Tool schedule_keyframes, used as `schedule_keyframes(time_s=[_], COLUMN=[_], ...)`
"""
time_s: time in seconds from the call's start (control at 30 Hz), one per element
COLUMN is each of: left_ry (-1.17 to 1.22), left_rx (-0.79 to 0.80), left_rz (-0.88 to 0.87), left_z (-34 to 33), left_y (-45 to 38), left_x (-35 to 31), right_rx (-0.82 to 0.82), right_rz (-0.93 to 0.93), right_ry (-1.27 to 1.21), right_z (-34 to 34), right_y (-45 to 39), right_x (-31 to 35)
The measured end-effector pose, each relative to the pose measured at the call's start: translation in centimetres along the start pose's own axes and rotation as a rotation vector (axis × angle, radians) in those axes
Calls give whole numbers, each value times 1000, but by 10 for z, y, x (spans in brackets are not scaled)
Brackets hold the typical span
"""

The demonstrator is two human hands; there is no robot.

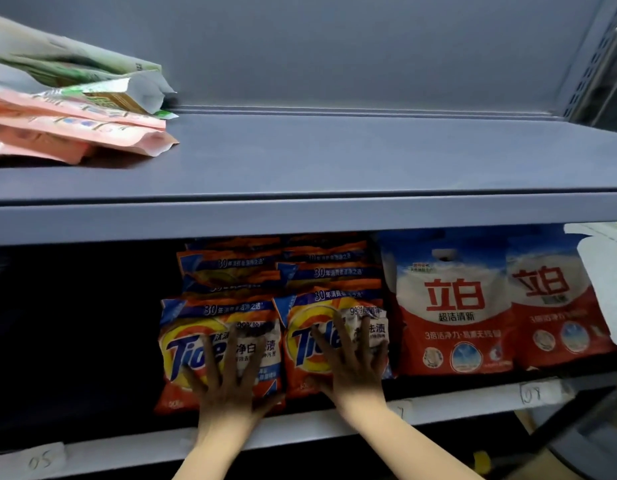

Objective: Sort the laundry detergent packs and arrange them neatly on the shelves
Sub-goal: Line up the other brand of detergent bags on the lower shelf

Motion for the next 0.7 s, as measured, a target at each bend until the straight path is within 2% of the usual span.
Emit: schedule_keyframes(time_s=[0.33,0.5,0.57,0.7], left_ry=[51,18,37,65], left_rx=[97,145,163,-8], left_rz=[19,52,120,236], left_z=[23,39,43,86], left_y=[0,0,-1,-7], left_x=[-6,3,7,6], right_rx=[132,103,100,138], right_rz=[-5,-5,-12,-24], right_ry=[-86,-143,-170,-245], right_z=[-4,20,32,60], right_y=[-2,3,4,2], right_x=[-1,0,2,7])
Point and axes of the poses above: each hand's wrist, its own y-axis away from the middle knuckle, its own z-axis out of the back of the hand, x = y × z, the point moved 7 cm from there along -y, towards the middle knuckle, and after that the axes turned 15 degrees about -x, right-handed, at the moved point
